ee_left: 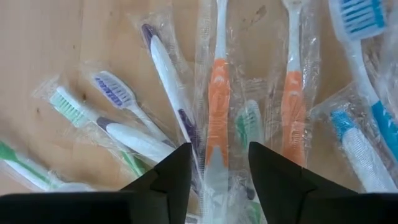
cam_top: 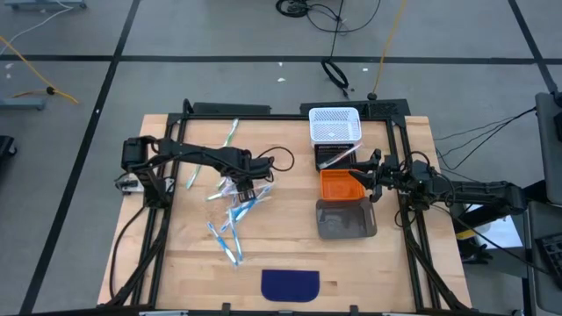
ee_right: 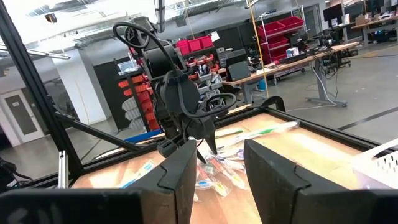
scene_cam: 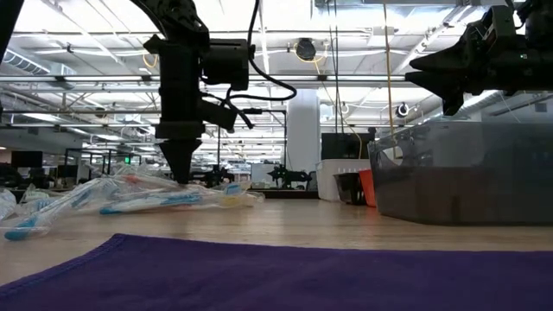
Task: Pick & Place Toothbrushes
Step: Put the orange toothbrush into the black bin
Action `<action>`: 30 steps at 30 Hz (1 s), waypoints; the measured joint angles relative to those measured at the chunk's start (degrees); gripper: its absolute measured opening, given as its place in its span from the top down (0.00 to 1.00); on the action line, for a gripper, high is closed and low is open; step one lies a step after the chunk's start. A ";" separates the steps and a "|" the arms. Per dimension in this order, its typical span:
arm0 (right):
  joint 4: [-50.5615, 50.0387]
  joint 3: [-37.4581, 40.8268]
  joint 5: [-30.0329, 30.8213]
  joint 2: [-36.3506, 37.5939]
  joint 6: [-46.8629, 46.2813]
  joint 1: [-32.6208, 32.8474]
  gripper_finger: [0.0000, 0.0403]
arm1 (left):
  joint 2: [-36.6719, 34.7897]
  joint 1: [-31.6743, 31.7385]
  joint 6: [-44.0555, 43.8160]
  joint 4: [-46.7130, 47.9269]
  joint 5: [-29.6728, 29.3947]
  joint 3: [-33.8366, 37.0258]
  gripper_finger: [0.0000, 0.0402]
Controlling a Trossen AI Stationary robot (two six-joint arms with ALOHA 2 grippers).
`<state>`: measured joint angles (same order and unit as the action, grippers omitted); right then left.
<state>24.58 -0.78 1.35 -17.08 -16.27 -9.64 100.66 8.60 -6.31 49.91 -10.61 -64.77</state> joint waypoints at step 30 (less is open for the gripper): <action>0.00 -0.02 0.01 0.02 -0.20 0.00 0.69 | -3.11 0.00 -1.23 -0.93 0.26 2.44 0.98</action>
<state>24.58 -0.80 1.37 -17.06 -16.47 -9.64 97.55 8.60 -7.54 48.98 -10.35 -62.33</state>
